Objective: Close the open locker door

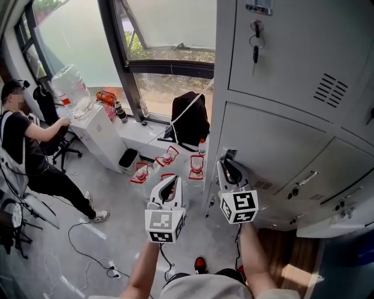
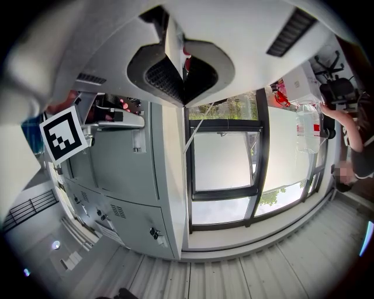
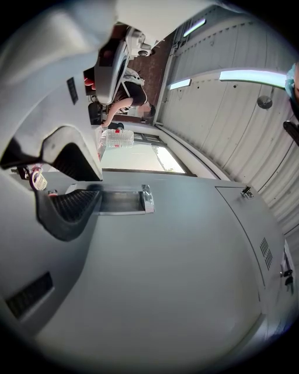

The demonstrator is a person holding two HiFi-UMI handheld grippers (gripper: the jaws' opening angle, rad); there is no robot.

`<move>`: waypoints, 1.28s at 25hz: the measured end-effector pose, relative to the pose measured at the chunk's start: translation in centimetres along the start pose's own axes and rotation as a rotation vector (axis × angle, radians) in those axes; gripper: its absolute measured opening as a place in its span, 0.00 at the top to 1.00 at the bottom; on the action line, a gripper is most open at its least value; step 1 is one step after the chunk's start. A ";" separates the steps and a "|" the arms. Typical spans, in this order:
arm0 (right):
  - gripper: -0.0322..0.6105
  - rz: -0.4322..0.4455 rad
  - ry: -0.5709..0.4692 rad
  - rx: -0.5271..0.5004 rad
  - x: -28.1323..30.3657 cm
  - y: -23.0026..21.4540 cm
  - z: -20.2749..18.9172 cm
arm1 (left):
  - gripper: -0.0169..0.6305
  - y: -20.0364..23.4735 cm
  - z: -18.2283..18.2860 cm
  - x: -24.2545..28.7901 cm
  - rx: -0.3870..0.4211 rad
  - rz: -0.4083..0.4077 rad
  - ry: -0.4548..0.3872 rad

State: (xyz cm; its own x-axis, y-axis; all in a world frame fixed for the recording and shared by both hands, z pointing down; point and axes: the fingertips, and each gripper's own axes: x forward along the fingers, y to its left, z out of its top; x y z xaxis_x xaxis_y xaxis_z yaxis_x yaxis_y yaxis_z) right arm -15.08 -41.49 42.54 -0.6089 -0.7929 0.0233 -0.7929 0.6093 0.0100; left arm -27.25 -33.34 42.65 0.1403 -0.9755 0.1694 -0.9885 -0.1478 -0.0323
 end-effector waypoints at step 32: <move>0.88 -0.243 -0.055 -0.072 -18.0 -5.4 3.3 | 0.94 -11.4 2.9 -4.4 0.081 -0.186 -0.087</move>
State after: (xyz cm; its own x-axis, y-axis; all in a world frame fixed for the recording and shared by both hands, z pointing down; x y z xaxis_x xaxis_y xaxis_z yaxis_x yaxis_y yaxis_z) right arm 0.06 -30.51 38.75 -0.4025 -0.9144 -0.0430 -0.9137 0.3984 0.0802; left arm -16.47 -27.85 39.46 0.3274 -0.9401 0.0945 -0.9380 -0.3355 -0.0876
